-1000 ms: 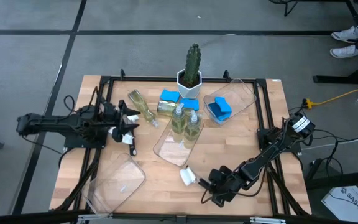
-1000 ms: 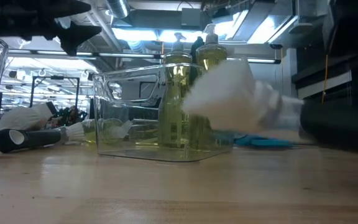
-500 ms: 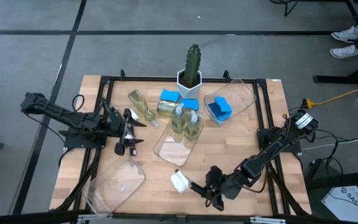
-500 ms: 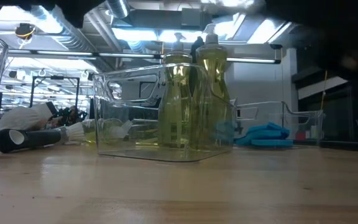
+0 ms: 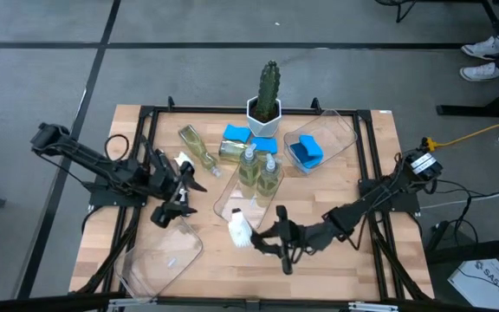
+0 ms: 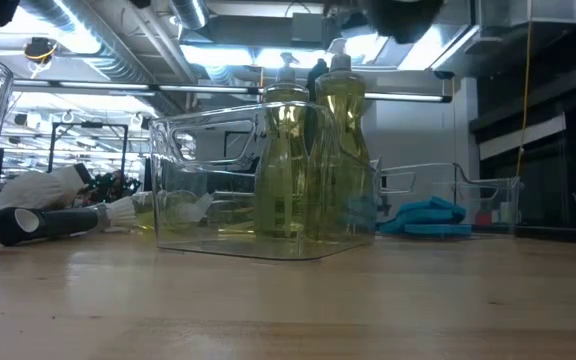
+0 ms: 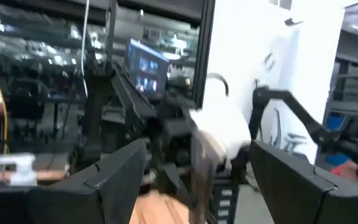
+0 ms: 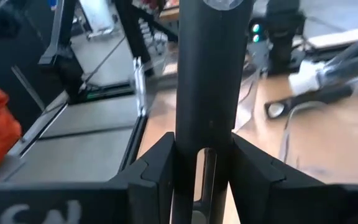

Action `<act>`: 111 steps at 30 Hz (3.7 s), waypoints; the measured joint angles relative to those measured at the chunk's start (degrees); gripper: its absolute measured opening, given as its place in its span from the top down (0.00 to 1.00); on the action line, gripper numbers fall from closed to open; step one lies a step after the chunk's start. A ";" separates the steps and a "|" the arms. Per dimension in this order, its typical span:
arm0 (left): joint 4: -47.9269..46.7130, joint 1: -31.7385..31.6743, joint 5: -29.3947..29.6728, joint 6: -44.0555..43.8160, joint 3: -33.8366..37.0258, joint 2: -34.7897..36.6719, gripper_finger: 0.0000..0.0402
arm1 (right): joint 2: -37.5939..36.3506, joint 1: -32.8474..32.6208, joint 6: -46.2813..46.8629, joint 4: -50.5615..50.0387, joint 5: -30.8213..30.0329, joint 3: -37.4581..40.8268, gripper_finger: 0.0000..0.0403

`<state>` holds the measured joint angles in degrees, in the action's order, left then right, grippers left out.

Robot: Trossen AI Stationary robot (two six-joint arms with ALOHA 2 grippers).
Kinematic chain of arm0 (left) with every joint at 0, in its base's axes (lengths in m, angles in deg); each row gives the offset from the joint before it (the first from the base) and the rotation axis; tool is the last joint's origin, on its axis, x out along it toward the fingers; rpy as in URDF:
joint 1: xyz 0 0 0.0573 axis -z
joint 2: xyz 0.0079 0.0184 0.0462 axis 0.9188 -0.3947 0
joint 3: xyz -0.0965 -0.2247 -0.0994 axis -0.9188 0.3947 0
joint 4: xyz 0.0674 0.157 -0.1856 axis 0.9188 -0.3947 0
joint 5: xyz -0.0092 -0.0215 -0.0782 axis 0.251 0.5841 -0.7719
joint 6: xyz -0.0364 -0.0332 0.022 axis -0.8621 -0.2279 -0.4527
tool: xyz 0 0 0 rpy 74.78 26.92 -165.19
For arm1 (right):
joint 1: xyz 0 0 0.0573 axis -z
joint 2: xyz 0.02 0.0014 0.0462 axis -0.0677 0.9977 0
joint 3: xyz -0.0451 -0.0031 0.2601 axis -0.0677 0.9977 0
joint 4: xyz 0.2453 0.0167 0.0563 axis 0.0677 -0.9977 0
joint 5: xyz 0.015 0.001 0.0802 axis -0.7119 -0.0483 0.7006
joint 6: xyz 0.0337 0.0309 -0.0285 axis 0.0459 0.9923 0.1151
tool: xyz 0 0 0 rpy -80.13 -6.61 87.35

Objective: Pick & Place Kitchen Sink Supplies
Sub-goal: Put the black dish brush into the bottom transparent bin

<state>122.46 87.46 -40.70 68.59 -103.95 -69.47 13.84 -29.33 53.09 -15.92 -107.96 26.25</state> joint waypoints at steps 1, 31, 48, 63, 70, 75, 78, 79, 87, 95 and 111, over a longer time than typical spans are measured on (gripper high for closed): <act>0.07 0.00 -0.37 0.00 0.00 -0.98 0.30 | 0.00 0.55 -0.60 0.08 0.01 -0.25 0.71; 2.63 2.40 12.25 2.38 -13.04 -26.20 0.30 | 0.13 7.80 -17.11 0.65 5.79 -4.93 0.71; 10.51 2.41 4.26 4.36 -13.11 -29.57 0.30 | 0.13 10.93 -17.02 2.11 6.64 -4.93 0.71; 15.92 0.50 1.96 5.76 -17.83 -37.79 0.32 | 0.16 10.93 -16.35 0.62 6.46 -4.93 0.71; 8.81 0.46 2.97 6.34 -20.44 -37.64 0.57 | 0.20 10.85 -15.49 -0.41 6.89 -4.91 0.70; 7.58 0.43 4.58 6.93 -20.46 -37.55 0.77 | 0.20 10.79 -15.08 -1.35 6.62 -4.89 0.70; 5.80 0.53 5.89 7.04 -20.46 -37.40 0.77 | 0.20 10.85 -14.38 -2.54 7.05 -4.89 0.67; 4.93 0.57 5.76 7.10 -20.48 -37.16 0.77 | 0.20 10.89 -13.91 -2.93 7.41 -4.89 0.66; -12.96 4.26 12.62 7.44 -20.44 -29.13 0.77 | 0.20 10.87 -7.76 -7.09 8.02 -4.89 0.53; -33.50 19.32 35.14 4.88 -20.44 -17.91 0.77 | 0.17 10.87 -3.35 -9.69 9.50 -4.89 0.38; -54.77 34.05 37.69 -22.27 -20.36 -13.60 0.77 | 0.17 10.87 2.33 -13.25 10.97 -4.89 0.35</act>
<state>67.69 121.51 -3.02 46.31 -124.31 -83.06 14.02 -18.47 55.42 -29.17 -96.99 21.36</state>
